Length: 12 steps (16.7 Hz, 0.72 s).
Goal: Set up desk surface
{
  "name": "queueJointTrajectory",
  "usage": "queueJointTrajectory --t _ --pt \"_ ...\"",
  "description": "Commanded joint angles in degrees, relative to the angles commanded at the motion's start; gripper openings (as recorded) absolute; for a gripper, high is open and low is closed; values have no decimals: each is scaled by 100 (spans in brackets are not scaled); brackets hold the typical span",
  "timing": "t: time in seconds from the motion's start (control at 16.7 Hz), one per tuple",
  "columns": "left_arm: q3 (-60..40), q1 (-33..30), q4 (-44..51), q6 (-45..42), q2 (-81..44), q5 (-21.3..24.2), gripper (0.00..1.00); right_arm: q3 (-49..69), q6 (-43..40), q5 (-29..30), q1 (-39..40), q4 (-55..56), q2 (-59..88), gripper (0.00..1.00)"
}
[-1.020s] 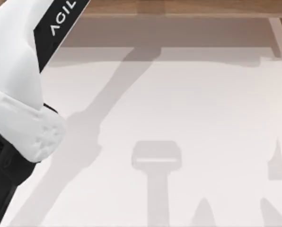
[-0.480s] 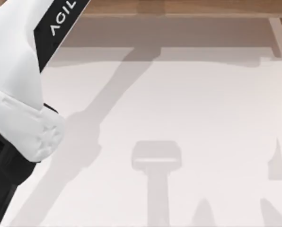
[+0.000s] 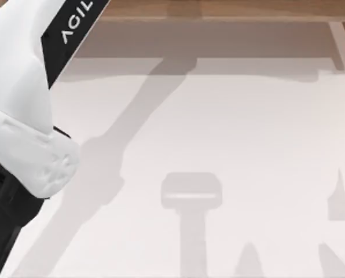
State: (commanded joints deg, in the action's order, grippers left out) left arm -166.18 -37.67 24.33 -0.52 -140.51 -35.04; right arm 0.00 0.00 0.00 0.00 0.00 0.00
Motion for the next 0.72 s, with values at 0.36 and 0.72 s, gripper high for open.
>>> queueJointTrajectory --t 0.36,0.72 --pt "92 -39 -52 -3 82 -5 0 0 0 0 0 0 0 100" --pt "1702 -184 -625 -37 1037 -178 0 0 0 0 0 0 0 100"
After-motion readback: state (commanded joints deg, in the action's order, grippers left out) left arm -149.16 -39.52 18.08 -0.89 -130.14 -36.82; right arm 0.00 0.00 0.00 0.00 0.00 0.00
